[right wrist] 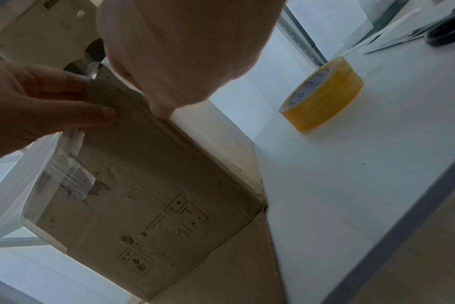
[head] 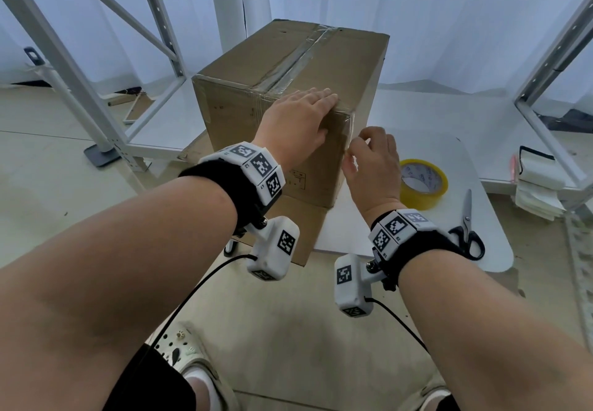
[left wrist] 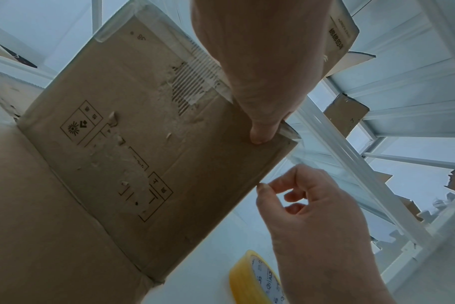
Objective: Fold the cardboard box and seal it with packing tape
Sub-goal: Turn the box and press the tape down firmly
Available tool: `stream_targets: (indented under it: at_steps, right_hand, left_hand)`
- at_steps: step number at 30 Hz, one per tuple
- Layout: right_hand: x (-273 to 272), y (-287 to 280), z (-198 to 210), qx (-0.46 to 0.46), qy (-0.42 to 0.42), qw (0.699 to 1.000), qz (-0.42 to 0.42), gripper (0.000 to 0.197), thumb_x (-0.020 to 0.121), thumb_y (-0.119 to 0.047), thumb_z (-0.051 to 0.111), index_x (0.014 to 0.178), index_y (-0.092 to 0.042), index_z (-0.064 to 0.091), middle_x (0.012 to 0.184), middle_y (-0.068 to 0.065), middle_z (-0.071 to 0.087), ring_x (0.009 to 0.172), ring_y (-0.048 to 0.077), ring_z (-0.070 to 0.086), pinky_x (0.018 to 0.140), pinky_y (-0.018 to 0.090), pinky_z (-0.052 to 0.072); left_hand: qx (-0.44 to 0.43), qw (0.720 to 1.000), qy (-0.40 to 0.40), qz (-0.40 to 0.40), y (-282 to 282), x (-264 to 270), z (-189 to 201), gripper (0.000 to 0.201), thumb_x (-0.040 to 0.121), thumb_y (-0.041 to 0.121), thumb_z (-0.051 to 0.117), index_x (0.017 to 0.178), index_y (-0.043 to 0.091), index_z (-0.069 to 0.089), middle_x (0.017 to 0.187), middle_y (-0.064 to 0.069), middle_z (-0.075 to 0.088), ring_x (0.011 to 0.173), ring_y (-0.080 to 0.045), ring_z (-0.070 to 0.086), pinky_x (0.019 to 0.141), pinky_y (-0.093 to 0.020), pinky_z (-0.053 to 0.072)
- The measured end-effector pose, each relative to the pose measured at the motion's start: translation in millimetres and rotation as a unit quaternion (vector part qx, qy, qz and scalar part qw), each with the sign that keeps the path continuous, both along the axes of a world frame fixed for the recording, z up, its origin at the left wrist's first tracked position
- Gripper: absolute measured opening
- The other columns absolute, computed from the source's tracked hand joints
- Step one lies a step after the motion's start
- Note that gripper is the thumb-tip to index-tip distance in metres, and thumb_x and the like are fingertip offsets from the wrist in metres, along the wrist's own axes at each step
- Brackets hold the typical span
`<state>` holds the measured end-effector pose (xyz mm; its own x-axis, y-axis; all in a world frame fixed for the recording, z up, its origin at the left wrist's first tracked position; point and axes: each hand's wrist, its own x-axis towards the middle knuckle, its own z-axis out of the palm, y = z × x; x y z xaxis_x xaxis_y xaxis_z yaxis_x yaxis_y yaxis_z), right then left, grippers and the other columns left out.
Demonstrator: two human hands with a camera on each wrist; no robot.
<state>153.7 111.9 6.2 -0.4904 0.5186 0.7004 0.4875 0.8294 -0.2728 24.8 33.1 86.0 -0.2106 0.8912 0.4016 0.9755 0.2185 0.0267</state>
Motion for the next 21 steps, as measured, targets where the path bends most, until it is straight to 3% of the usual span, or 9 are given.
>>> stream_targets:
  at_steps: [3,9,14,16,18,19,21]
  right_hand:
    - [1.2,3.0,-1.1,0.014,0.007,0.999,0.029,0.010,0.075,0.003,0.069,0.076,0.000,0.060,0.082,0.017,0.059,0.073,0.034,0.055,0.061,0.037,0.050]
    - [-0.8,-1.8,-5.4,-0.012,0.017,0.999,0.046,0.006,0.083,0.000,0.064,0.079,-0.001,0.059,0.083,0.015,0.062,0.075,0.031,0.056,0.066,0.025,0.039]
    - [-2.1,-1.9,0.5,-0.005,-0.005,0.997,0.075,0.005,0.085,-0.002,0.063,0.083,-0.001,0.059,0.086,0.016,0.060,0.077,0.032,0.054,0.067,0.036,0.050]
    - [2.6,-0.4,2.0,-0.042,-0.054,0.993,0.100,0.013,0.090,-0.016,0.061,0.085,-0.005,0.058,0.090,0.012,0.057,0.082,0.027,0.052,0.073,0.036,0.048]
    - [10.3,-0.1,-0.9,-0.081,-0.124,0.985,0.088,0.030,0.088,-0.040,0.062,0.083,-0.014,0.049,0.087,0.002,0.050,0.080,0.018,0.045,0.072,0.028,0.040]
    - [13.9,-0.2,-2.0,-0.109,-0.105,0.986,0.065,0.037,0.084,-0.046,0.065,0.083,-0.016,0.044,0.087,0.000,0.045,0.079,0.016,0.042,0.070,0.027,0.037]
    - [16.1,1.4,3.9,-0.167,0.030,0.985,0.034,0.046,0.074,-0.040,0.076,0.090,-0.012,0.042,0.094,0.000,0.038,0.081,0.017,0.040,0.071,0.030,0.040]
  left_hand:
    - [0.002,1.000,0.003,0.000,0.0,0.3,-0.8,0.055,0.095,0.028,0.051,0.146,0.023,0.032,0.152,0.005,0.034,0.140,-0.013,0.030,0.114,-0.029,0.018]
    - [0.003,1.000,0.013,0.000,-0.3,-0.9,-0.6,0.055,0.095,0.029,0.050,0.146,0.024,0.032,0.152,0.005,0.033,0.139,-0.013,0.030,0.114,-0.028,0.018]
    - [0.005,1.000,0.006,-0.002,-0.1,-1.2,-2.6,0.054,0.095,0.029,0.050,0.146,0.024,0.032,0.152,0.005,0.033,0.140,-0.013,0.029,0.114,-0.027,0.017]
    - [0.005,1.000,0.007,-0.005,0.8,-2.7,-2.5,0.055,0.096,0.029,0.050,0.147,0.024,0.031,0.152,0.006,0.032,0.140,-0.012,0.029,0.114,-0.027,0.017]
    - [0.003,1.000,0.007,-0.007,0.8,-3.6,-1.9,0.055,0.096,0.030,0.050,0.147,0.024,0.030,0.152,0.006,0.032,0.140,-0.012,0.029,0.114,-0.028,0.017]
    - [0.001,1.000,0.010,-0.009,0.6,-3.0,-1.5,0.055,0.096,0.030,0.049,0.147,0.024,0.031,0.152,0.007,0.033,0.139,-0.012,0.030,0.114,-0.028,0.018]
    - [-0.001,1.000,0.017,-0.012,0.9,0.5,-1.1,0.054,0.096,0.031,0.049,0.147,0.024,0.031,0.151,0.006,0.034,0.139,-0.013,0.031,0.113,-0.030,0.019]
